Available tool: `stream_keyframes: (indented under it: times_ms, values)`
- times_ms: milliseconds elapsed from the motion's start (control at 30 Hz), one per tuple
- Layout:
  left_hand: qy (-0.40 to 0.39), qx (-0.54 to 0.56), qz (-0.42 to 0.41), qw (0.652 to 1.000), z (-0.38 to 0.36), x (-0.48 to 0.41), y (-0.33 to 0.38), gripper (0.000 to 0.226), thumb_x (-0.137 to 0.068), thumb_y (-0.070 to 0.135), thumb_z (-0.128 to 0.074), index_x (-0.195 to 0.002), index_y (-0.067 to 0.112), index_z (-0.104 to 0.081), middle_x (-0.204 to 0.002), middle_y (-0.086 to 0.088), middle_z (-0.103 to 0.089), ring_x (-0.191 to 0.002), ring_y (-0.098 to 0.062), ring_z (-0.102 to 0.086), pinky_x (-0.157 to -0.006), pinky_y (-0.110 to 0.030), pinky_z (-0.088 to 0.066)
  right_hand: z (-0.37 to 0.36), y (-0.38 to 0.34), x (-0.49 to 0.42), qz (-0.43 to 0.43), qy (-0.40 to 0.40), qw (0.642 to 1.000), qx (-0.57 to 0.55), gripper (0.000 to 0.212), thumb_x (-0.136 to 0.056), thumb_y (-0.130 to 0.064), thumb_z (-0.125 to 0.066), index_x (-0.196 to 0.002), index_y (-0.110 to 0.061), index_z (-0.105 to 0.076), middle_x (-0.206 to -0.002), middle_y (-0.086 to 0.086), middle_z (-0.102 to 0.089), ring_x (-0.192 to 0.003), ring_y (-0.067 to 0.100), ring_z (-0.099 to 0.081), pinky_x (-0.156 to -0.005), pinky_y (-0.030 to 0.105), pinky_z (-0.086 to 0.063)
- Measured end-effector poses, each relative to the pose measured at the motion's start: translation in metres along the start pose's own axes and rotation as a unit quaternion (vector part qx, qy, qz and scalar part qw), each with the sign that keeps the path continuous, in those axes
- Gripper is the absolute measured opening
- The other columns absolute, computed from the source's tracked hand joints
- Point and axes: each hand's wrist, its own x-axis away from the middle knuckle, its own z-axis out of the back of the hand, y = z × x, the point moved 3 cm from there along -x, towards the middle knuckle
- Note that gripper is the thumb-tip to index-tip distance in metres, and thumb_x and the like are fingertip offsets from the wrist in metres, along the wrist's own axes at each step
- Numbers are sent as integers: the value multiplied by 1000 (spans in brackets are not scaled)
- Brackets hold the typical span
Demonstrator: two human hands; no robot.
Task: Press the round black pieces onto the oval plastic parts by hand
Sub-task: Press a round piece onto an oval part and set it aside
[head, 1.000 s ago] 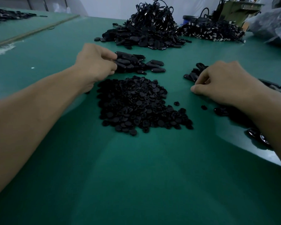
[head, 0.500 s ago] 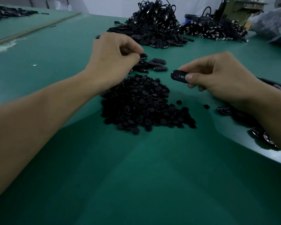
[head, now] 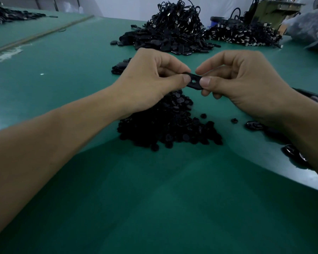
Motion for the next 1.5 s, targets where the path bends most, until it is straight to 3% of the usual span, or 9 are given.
stream_keyframes:
  times_ms: [233, 300, 433, 533, 700, 933, 1133, 1367, 1500]
  values:
    - [4, -3, 15, 1000, 2, 0, -5, 10, -90, 13, -74, -84, 22, -72, -64, 9, -69, -59, -1, -59, -56, -11, -44, -2, 2, 1, -15, 30, 999, 5, 4, -94, -16, -69, -95, -20, -68, -78, -5, -76, -71, 5, -71, -60, 15, -52]
    - [18, -14, 21, 1000, 4, -1, -8, 14, -90, 14, -72, -81, 25, -71, -62, 11, -68, -59, -3, -57, -55, -13, -45, -1, 7, 1, -28, 29, 997, 67, 3, -94, -25, -69, -93, -22, -69, -80, -4, -75, -70, 3, -70, -58, 14, -51]
    - [50, -19, 33, 998, 9, -3, -14, 14, -88, 18, -71, -78, 27, -71, -63, 12, -69, -63, -7, -57, -62, -22, -50, 0, 13, 3, -55, -70, 977, 194, 11, -84, -36, -75, -81, -25, -73, -71, -15, -72, -62, -3, -64, -55, 9, -45]
    - [58, -19, 32, 998, 10, -1, -16, 6, -84, 25, -74, -78, 28, -73, -71, 6, -72, -66, -9, -59, -71, -33, -55, 1, 12, 3, -75, -110, 966, 219, 24, -74, -48, -78, -75, -24, -75, -68, -11, -72, -56, -1, -62, -56, 16, -45]
    - [97, -34, 15, 995, 13, -2, -14, 16, -85, 26, -78, -72, 33, -71, -68, 15, -71, -64, -2, -60, -74, -33, -59, -1, 10, 4, -75, -118, 962, 236, 19, -75, -44, -80, -71, -26, -74, -64, -13, -72, -56, -6, -62, -50, 4, -39]
    - [94, -12, 17, 995, 12, -2, -13, 16, -91, 16, -73, -81, 27, -70, -73, 6, -76, -76, -14, -75, -76, -31, -62, -10, 9, 3, -54, -139, 945, 290, 14, -92, -37, -66, -83, -26, -67, -80, -8, -70, -71, -2, -62, -67, 17, -47]
    - [87, 30, 28, 995, 10, 0, -12, 10, -91, 12, -73, -92, 21, -69, -71, 4, -76, -72, -12, -76, -66, -21, -56, -7, 4, 3, -29, -34, 990, 131, 15, -102, -20, -55, -88, -20, -50, -81, -8, -76, -71, 5, -71, -57, 19, -52]
    - [84, 42, 38, 995, 9, 1, -11, 15, -89, 6, -72, -94, 20, -71, -72, 4, -76, -74, -12, -76, -67, -20, -56, -1, -11, 8, 19, 54, 996, 62, 13, -85, -30, -79, -80, -23, -68, -72, -2, -74, -62, 13, -68, -59, 30, -54]
    - [80, 43, 43, 995, 7, 2, -9, 15, -88, 6, -72, -92, 20, -73, -73, 2, -77, -73, -12, -76, -67, -20, -56, 0, -11, 7, 16, 58, 998, 18, 6, -82, -20, -81, -83, -21, -75, -73, 0, -75, -61, 3, -64, -58, 17, -51]
